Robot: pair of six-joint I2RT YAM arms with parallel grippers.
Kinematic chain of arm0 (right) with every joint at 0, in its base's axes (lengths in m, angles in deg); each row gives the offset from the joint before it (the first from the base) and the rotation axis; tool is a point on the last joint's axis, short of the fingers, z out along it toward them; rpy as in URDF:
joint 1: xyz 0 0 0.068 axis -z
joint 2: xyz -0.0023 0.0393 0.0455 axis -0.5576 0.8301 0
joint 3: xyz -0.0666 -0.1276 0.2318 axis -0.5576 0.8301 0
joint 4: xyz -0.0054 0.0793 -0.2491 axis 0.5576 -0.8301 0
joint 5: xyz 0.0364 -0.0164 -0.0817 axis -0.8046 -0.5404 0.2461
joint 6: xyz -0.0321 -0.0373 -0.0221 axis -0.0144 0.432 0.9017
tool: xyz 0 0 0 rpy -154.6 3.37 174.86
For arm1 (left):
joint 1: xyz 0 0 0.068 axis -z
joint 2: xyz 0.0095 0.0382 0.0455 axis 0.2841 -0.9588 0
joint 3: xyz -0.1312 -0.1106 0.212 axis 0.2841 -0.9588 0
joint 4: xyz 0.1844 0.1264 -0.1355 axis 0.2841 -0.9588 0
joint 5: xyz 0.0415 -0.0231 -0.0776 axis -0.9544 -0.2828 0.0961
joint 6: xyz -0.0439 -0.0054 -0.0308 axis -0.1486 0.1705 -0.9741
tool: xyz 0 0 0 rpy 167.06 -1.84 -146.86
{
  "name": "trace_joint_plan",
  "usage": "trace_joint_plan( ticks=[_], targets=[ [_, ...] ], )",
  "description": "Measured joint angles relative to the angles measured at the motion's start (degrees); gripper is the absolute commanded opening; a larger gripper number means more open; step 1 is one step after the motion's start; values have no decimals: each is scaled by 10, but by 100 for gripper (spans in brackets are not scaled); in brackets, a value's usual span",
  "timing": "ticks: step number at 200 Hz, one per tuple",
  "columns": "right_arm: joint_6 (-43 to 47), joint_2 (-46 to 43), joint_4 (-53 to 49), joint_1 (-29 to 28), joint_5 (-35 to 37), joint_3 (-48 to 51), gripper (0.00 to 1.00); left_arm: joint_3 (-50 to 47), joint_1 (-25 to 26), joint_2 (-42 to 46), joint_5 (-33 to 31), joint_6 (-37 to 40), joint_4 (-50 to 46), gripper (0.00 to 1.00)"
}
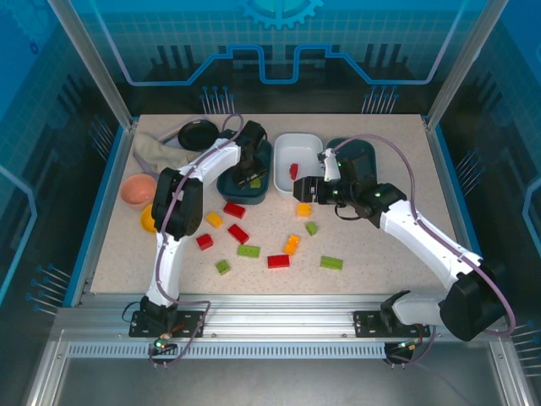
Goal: Sort the legos into containers by color
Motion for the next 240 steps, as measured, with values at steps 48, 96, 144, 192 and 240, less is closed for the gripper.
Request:
trace_joint_plan(
  ticks=[48, 96, 144, 192, 240],
  targets=[
    [14, -7, -45, 0, 40, 1, 68, 5, 0, 19, 5, 7, -9, 76],
    [26, -9, -133, -7, 120, -17, 67, -91, 0, 201, 12, 31, 17, 82],
    [-21, 29, -182, -89, 197, -28, 69, -302, 24, 435, 58, 85, 88, 87],
    [-57, 137, -173, -116, 264, -44, 92, -510, 64, 597, 96, 96, 119, 90],
    [-58, 244, -132, -113, 303, -74, 93, -606, 75, 721, 101, 90, 143, 96]
  ],
)
